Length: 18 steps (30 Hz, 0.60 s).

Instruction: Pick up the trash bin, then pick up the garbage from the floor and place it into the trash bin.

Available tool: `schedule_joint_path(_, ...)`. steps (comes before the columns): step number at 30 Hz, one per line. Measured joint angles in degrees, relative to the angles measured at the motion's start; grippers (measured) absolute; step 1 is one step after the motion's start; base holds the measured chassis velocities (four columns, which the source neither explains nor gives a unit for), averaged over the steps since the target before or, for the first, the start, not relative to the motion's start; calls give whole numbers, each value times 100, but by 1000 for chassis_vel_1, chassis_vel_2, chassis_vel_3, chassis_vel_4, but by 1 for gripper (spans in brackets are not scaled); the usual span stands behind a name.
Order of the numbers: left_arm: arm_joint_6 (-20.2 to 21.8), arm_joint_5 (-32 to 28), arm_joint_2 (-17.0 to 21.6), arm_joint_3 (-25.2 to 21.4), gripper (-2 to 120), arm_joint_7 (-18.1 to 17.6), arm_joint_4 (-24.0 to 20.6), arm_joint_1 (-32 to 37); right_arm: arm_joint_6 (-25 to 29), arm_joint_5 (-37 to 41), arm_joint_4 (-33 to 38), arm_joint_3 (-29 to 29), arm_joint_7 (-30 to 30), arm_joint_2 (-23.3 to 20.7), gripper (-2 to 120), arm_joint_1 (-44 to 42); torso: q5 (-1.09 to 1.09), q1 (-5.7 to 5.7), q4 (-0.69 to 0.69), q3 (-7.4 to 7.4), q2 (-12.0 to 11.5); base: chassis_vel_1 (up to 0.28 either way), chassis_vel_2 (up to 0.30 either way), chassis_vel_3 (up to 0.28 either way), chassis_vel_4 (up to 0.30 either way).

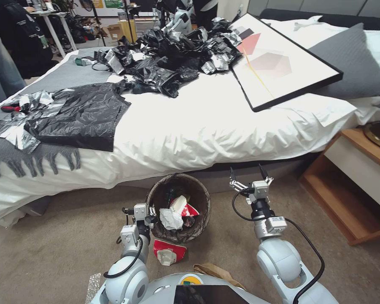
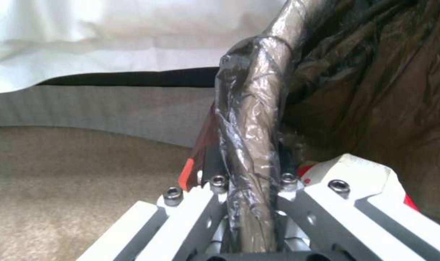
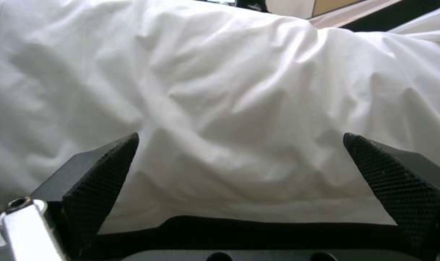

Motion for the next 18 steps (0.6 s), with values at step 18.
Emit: schedule_joint_path(18,-13,117,-38,-39,2,-39,49,-48,22,-28,-28,13,22,-34,100,-19,0,0,-1,0,0,0,0,0,0)
